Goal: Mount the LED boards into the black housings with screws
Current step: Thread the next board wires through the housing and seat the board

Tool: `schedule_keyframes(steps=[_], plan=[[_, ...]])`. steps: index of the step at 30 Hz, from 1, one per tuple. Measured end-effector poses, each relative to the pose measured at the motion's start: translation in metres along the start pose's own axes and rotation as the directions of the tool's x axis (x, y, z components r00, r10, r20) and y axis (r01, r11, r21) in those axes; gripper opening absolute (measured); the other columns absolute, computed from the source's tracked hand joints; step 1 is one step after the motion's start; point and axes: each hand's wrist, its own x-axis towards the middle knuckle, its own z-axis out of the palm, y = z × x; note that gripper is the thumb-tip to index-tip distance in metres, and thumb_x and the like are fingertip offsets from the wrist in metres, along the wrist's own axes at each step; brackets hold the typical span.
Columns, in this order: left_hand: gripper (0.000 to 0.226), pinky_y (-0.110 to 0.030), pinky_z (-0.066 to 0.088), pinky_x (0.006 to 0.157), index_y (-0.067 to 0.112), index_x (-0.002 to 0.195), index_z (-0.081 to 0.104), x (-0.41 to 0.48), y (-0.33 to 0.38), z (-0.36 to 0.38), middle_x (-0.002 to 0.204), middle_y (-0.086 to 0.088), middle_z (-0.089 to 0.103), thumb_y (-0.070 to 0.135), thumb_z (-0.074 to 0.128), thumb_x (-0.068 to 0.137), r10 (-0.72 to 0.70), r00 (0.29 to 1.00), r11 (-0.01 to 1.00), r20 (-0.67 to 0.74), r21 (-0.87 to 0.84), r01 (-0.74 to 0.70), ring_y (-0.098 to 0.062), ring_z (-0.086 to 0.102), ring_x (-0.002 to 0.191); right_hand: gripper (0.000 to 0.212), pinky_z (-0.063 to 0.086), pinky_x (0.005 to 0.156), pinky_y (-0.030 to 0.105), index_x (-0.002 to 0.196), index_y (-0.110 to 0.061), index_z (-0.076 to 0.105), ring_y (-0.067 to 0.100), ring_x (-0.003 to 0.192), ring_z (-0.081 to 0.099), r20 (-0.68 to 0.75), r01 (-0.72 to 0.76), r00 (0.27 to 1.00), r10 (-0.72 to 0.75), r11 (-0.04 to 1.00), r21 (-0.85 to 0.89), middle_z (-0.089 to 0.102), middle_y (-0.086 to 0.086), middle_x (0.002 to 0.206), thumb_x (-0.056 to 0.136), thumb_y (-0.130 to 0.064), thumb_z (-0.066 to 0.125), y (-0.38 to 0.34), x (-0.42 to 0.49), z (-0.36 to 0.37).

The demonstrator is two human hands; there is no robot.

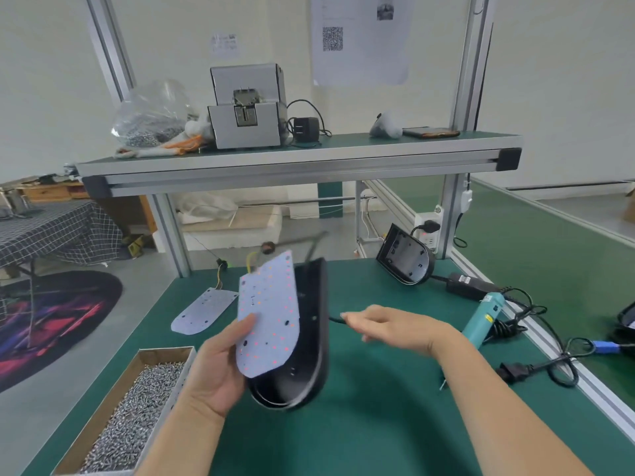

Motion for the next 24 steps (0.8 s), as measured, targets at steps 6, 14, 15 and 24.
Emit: schedule_keyframes(steps=[6, 14, 15, 24], plan=[[0.057, -0.044, 0.059, 0.084, 0.003, 0.135, 0.057, -0.007, 0.038, -0.027, 0.130, -0.016, 0.065, 0.004, 0.054, 0.078, 0.159, 0.987, 0.986, 0.001, -0.055, -0.159, -0.031, 0.066, 0.115, 0.030, 0.048, 0.090, 0.037, 0.128, -0.006, 0.056, 0.029, 0.112, 0.056, -0.468, -0.532, 0.840, 0.275, 0.591, -0.607, 0.048, 0.010, 0.125, 0.104, -0.022, 0.047, 0.050, 0.029, -0.008], [0.036, -0.037, 0.058, 0.084, -0.002, 0.096, 0.077, -0.014, 0.024, -0.015, 0.107, -0.025, 0.072, -0.008, 0.053, 0.070, -0.003, 0.992, 0.926, 0.127, 0.374, -0.045, -0.033, 0.069, 0.097, 0.033, 0.044, 0.070, 0.017, 0.121, -0.033, 0.072, -0.007, 0.069, 0.057, -0.616, 0.420, 0.757, -0.217, 0.884, 0.205, 0.071, -0.015, 0.113, 0.098, -0.048, 0.054, -0.069, 0.010, -0.009], [0.036, -0.035, 0.059, 0.083, -0.004, 0.097, 0.076, -0.014, 0.022, -0.013, 0.108, -0.026, 0.072, -0.008, 0.057, 0.067, -0.018, 0.991, 0.917, 0.136, 0.397, -0.038, -0.032, 0.070, 0.097, 0.038, 0.044, 0.069, 0.012, 0.127, -0.038, 0.067, -0.011, 0.067, 0.057, -0.572, 0.513, 0.758, -0.314, 0.828, 0.226, 0.070, -0.021, 0.113, 0.095, -0.054, 0.054, -0.090, 0.003, -0.011], [0.035, -0.033, 0.055, 0.089, -0.003, 0.107, 0.074, -0.016, 0.022, -0.007, 0.116, -0.022, 0.071, 0.011, 0.068, 0.076, -0.049, 0.981, 0.900, 0.190, 0.434, -0.039, -0.029, 0.069, 0.108, 0.012, 0.039, 0.063, 0.017, 0.104, -0.016, 0.077, 0.011, 0.060, 0.047, -0.367, 0.605, 0.649, -0.666, 0.745, -0.282, 0.059, -0.017, 0.072, 0.094, -0.019, 0.071, -0.163, -0.010, -0.012]])
